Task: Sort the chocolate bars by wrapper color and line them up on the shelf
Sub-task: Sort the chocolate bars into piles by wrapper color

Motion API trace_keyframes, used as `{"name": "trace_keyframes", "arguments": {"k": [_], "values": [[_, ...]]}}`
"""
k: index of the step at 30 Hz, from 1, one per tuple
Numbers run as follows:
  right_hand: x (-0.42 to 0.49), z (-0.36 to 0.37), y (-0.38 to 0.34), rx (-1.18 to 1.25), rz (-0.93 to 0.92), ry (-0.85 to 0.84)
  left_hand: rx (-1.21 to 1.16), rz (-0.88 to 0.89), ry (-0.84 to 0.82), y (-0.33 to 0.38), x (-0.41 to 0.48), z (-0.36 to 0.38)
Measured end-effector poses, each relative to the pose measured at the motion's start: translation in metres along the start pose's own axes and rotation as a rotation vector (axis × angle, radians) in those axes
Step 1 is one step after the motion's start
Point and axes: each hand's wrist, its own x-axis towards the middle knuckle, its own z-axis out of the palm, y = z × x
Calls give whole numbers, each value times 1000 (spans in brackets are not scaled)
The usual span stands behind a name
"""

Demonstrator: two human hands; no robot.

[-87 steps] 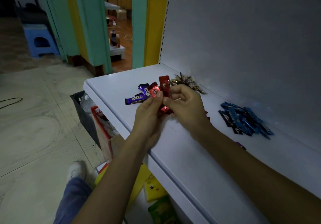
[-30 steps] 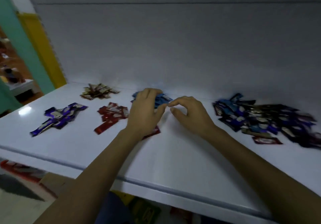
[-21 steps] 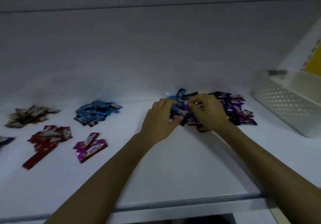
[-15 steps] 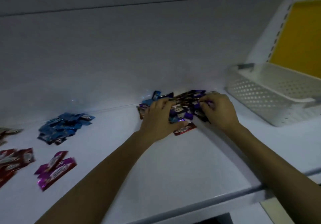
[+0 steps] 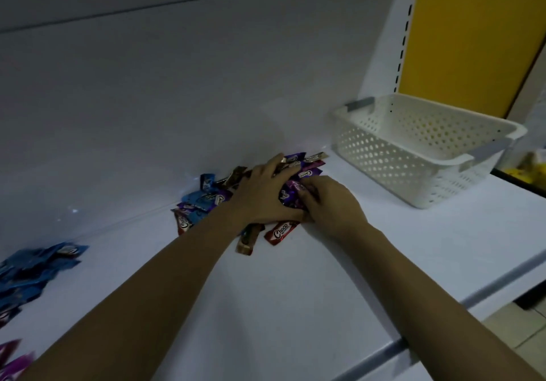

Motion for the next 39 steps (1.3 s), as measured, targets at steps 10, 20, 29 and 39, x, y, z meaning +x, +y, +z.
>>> {"name": "trace_keyframes", "arguments": {"k": [10, 20, 29, 39], "values": [[6, 10, 13, 133, 50, 52, -24, 30, 133, -14, 13, 11], [3, 7, 13, 139, 79, 168, 322, 107, 118, -14, 13, -6], [5, 15, 12, -89, -14, 287, 192, 127, 204, -27, -8, -48], [-5, -1, -47, 56, -251, 132, -682, -401, 618, -31, -46, -62]]}}
